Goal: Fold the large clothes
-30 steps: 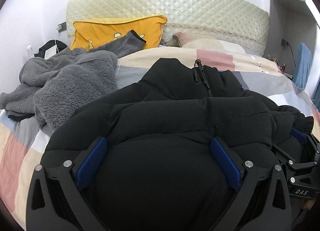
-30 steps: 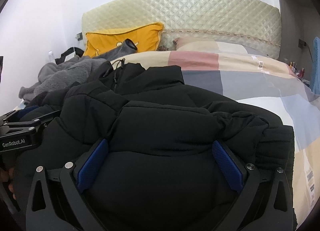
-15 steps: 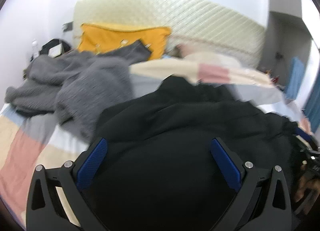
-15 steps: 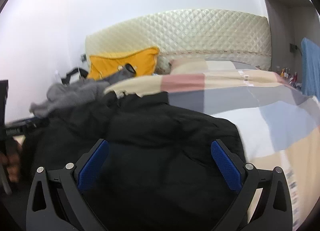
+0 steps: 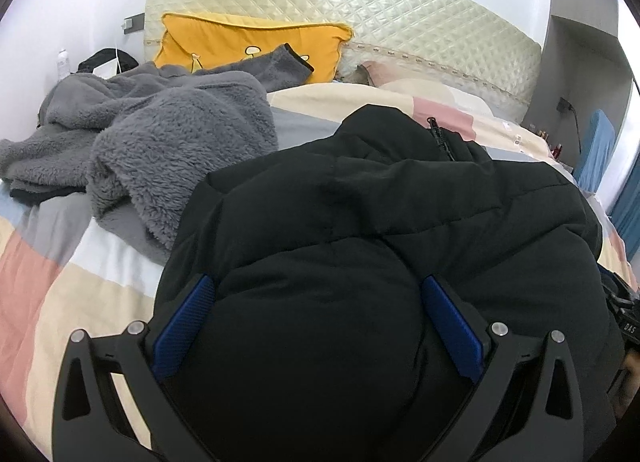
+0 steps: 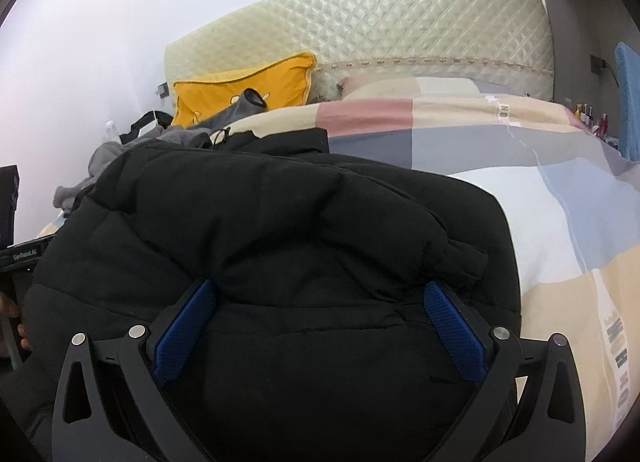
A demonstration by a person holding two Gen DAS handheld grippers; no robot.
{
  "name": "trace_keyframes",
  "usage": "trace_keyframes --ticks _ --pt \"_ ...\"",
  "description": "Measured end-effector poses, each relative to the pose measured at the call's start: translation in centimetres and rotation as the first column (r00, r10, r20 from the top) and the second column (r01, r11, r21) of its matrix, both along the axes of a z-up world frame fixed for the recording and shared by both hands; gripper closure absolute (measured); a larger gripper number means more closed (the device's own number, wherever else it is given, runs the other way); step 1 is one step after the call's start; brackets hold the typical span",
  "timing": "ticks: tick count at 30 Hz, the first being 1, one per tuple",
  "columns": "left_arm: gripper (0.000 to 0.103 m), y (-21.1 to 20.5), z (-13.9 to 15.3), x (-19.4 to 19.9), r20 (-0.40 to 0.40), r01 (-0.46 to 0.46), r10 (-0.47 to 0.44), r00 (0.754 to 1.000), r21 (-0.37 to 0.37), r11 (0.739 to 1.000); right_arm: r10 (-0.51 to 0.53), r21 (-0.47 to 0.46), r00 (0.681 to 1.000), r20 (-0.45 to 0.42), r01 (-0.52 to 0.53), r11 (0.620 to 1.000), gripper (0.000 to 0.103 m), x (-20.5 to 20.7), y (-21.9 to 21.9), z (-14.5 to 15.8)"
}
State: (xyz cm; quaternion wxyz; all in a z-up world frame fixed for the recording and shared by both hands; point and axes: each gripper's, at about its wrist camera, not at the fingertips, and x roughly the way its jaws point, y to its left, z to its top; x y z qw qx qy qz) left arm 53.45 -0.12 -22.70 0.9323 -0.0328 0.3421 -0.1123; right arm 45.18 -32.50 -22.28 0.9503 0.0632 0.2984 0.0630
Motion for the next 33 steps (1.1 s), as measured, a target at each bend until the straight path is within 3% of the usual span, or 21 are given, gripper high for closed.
trace_keyframes --ticks 5,8,11,17,24,27,33 --pt "0.000 -0.3 1.1 -1.2 -0.008 -0.009 0.010 1.000 0.042 0.999 -0.019 -0.060 0.999 -0.038 0.017 0.998 0.000 -0.2 0.7 -0.1" --pt "0.001 -0.4 3.8 -3.6 0.012 0.019 -0.020 1.000 0.085 0.996 -0.067 -0.087 0.993 -0.094 0.059 0.994 0.000 -1.3 1.3 1.1" --pt "0.001 -0.4 7.8 -7.3 0.079 0.060 -0.070 0.994 0.113 0.992 -0.089 -0.116 0.996 -0.009 0.088 0.989 0.001 -5.3 1.9 4.7" --pt "0.001 1.3 16.3 -14.2 0.138 0.063 -0.066 0.988 0.023 0.998 -0.062 -0.116 0.992 0.106 0.075 0.990 0.000 -12.4 3.3 12.7" --pt "0.000 4.0 26.2 -22.5 0.200 0.067 -0.065 0.978 -0.004 0.998 -0.029 -0.078 0.975 0.222 0.048 0.996 0.000 -20.8 5.4 23.3" --pt "0.000 5.4 28.5 -25.8 0.196 0.082 -0.076 0.978 -0.025 0.996 -0.008 -0.133 0.972 0.236 0.040 0.990 0.000 -23.0 7.2 26.4" --pt "0.000 9.1 29.6 -31.1 0.093 0.112 -0.101 0.991 -0.126 0.986 0.044 -0.046 0.973 0.225 -0.035 0.998 0.000 -28.1 9.0 28.7"
